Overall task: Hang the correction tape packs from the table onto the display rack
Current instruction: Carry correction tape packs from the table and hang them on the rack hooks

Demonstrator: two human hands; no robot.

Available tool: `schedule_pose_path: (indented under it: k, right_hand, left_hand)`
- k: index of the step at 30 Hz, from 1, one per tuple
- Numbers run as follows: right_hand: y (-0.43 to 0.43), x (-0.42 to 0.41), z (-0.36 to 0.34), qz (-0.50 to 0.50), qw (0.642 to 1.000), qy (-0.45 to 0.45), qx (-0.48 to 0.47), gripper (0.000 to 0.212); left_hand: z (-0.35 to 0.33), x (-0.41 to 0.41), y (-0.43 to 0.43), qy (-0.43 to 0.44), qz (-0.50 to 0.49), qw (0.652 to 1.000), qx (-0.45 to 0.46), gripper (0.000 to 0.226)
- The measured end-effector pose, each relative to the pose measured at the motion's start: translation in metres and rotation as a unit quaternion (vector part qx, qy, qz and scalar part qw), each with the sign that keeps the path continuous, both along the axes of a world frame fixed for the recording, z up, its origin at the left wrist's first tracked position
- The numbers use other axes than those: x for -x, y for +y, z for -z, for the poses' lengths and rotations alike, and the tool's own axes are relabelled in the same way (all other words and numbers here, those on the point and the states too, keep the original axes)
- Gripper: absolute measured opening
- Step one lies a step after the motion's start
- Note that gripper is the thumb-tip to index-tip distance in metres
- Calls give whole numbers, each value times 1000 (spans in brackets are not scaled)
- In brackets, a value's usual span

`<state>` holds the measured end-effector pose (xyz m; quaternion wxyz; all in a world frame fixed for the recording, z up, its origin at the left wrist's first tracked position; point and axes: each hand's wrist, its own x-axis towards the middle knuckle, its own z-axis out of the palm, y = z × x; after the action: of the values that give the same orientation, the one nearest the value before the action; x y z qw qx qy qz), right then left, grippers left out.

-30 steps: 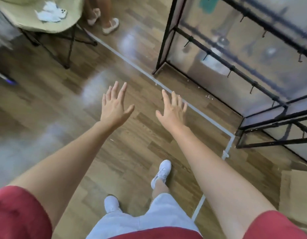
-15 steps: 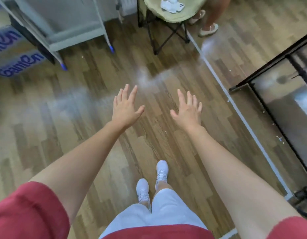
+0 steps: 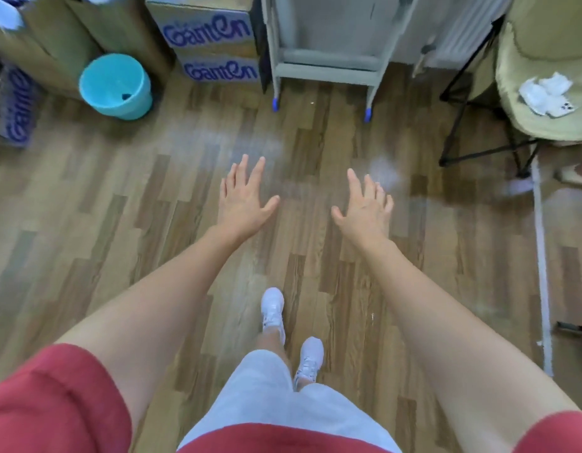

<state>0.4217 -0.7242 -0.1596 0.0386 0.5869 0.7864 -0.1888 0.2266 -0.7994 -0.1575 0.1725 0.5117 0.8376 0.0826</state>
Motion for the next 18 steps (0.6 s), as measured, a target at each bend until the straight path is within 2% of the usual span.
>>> schedule_pose_path:
  k: [9, 18]
  right_hand:
    - [158, 115, -19, -33, 998, 27, -40, 75]
    - [317, 192, -47, -13, 995, 66, -79, 75]
  left_hand:
    - [-17, 112, 148, 16, -50, 998, -39, 73]
    - [-64, 183, 315, 4, -29, 997, -72, 72]
